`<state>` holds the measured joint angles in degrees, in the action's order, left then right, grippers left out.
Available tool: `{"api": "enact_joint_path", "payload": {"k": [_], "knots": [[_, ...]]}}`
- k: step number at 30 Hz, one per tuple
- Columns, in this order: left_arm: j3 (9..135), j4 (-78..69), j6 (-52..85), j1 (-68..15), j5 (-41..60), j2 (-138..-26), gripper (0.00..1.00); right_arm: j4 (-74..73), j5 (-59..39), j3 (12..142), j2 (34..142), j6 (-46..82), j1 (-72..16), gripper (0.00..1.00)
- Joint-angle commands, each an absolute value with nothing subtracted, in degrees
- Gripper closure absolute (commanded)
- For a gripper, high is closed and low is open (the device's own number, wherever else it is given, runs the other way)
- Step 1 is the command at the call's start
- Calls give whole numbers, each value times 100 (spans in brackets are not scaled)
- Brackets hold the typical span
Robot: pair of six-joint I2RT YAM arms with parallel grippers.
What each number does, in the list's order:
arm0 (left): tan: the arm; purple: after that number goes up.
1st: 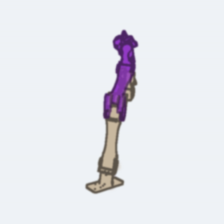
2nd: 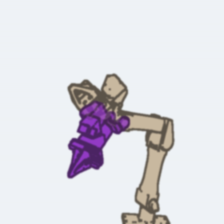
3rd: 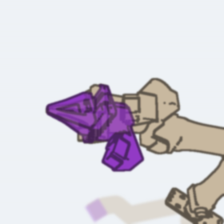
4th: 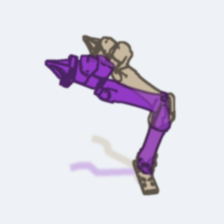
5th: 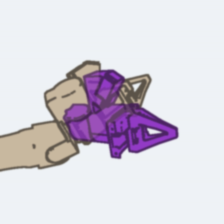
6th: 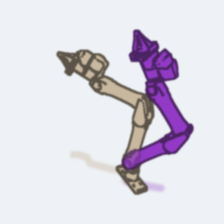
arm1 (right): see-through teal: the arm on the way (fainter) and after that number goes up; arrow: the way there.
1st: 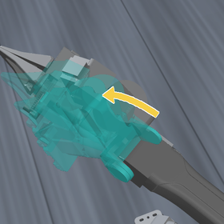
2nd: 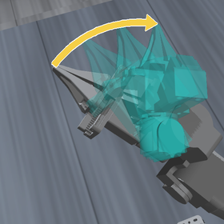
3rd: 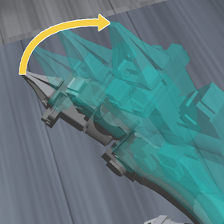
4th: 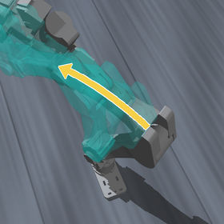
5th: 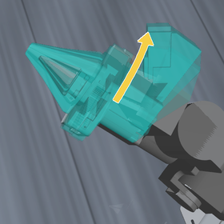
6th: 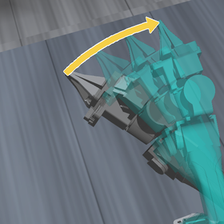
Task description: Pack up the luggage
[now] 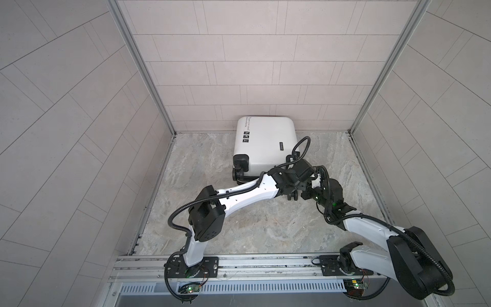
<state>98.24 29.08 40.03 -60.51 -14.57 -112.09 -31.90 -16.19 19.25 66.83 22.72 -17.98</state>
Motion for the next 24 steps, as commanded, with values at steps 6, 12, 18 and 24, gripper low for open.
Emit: {"api": "enact_joint_path", "payload": {"k": [6, 12, 18, 24], "knots": [[9568, 2857, 3459, -6022, -1380, -10705, 100, -3131, -1644, 2086, 6617, 2256, -1826, 100], [9255, 2778, 3374, -6024, -1354, -10386, 100, -3021, -1847, 2307, 6681, 2253, -1866, 100], [8974, 2777, 3274, -6021, -1366, -10080, 100, -2582, -1642, 2519, 6517, 2009, -2266, 100], [8478, 2759, 3192, -6019, -1390, -9600, 100, -2516, -1628, 2600, 6529, 1947, -2294, 100]]}}
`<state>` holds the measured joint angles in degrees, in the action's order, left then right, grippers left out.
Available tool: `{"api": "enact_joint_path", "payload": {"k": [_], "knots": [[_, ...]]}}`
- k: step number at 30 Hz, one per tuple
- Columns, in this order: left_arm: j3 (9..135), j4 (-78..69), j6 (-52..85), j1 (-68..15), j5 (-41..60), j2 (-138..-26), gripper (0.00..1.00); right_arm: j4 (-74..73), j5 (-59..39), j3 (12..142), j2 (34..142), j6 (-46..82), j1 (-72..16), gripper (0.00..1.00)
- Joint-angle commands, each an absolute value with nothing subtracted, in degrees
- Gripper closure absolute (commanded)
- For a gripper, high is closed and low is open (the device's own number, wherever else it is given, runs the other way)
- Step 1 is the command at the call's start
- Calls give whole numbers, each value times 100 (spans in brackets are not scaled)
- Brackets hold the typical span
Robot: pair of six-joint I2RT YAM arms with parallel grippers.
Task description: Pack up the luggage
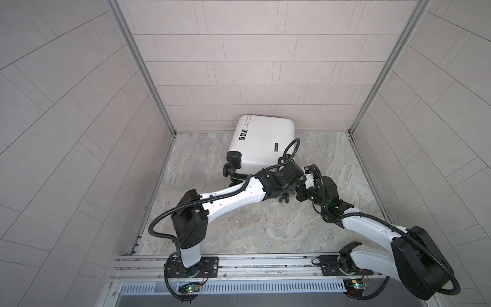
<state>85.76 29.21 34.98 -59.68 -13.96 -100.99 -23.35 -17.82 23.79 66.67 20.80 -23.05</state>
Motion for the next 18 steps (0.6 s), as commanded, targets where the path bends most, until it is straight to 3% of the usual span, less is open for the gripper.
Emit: {"api": "enact_joint_path", "payload": {"k": [1, 18], "knots": [[8409, 2768, 3164, -6021, -1365, -9526, 100, -2505, -1634, 2624, 6556, 1930, -2294, 100], [7490, 2915, 3182, -6021, -1099, -8675, 100, -2374, -1382, 3047, 6978, 1802, -2294, 100]]}}
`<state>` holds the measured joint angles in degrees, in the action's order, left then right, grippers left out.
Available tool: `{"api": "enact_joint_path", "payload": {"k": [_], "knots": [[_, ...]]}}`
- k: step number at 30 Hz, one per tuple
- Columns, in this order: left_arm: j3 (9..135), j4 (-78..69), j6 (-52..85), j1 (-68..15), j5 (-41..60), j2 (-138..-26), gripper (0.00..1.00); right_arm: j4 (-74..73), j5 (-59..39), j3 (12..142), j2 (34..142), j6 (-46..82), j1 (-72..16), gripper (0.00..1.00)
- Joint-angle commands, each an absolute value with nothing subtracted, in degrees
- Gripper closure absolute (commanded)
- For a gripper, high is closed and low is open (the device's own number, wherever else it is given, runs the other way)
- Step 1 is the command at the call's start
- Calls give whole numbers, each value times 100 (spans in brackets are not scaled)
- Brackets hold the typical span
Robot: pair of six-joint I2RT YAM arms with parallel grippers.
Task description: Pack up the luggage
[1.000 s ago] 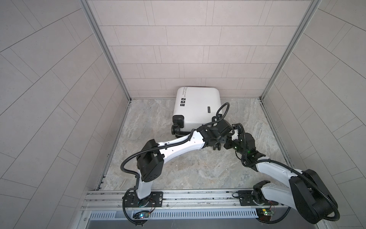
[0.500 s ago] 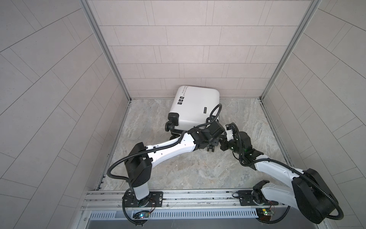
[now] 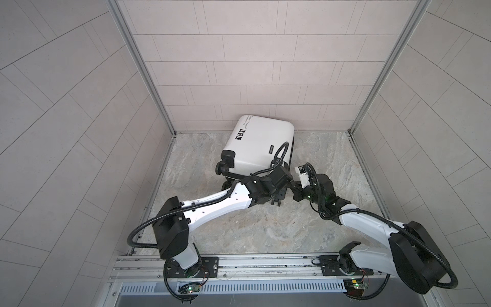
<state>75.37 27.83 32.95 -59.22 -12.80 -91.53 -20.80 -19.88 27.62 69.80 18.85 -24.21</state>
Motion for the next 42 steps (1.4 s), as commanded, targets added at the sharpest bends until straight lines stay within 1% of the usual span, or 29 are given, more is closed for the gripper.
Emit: {"api": "enact_joint_path", "payload": {"k": [1, 24, 42], "knots": [[7450, 2909, 3182, -6021, -1090, -8642, 100, -2365, -1348, 3073, 7000, 1797, -2294, 100], [6769, 2968, 3252, -6019, -1072, -7973, 100, -2654, -1498, 3820, 8001, 1863, -2126, 100], [6373, 3169, 3309, -6023, -1296, -7532, 100, -2576, -1635, 4177, 8326, 1864, -1811, 100]]}}
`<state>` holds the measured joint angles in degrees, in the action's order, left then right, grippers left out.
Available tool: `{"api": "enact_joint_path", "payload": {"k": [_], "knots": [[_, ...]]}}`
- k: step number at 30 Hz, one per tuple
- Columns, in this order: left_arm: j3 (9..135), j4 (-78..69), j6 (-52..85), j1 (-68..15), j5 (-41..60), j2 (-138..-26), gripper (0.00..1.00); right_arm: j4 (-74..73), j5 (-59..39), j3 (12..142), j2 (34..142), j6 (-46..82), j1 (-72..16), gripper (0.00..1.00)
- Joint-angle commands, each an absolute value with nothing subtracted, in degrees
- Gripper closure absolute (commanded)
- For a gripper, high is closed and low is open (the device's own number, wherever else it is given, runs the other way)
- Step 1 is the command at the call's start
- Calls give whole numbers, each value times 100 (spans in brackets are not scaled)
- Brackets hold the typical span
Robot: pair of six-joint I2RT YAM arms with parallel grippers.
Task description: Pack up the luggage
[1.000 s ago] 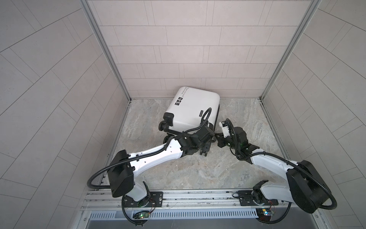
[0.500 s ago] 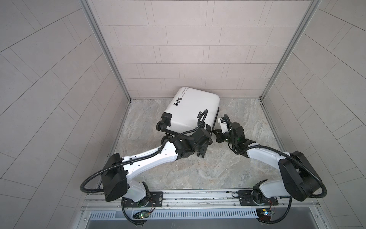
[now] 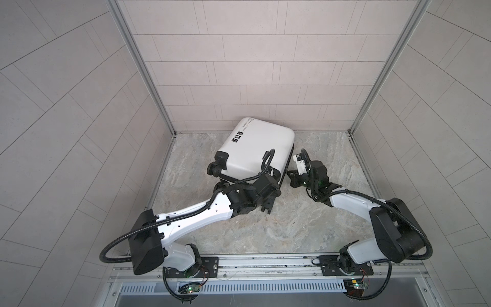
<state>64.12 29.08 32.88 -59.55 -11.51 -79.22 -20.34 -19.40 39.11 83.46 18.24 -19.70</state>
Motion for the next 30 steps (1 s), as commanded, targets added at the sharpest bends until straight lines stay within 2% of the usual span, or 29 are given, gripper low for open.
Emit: {"api": "enact_joint_path", "payload": {"k": [1, 30], "knots": [[6342, 3194, 3321, -6021, -1339, -7508, 100, -2575, -1636, 4191, 8332, 1868, -1798, 100], [5515, 3782, 3653, -5999, -1930, -6306, 100, -2410, -1453, 4663, 8721, 1789, -1526, 100]]}}
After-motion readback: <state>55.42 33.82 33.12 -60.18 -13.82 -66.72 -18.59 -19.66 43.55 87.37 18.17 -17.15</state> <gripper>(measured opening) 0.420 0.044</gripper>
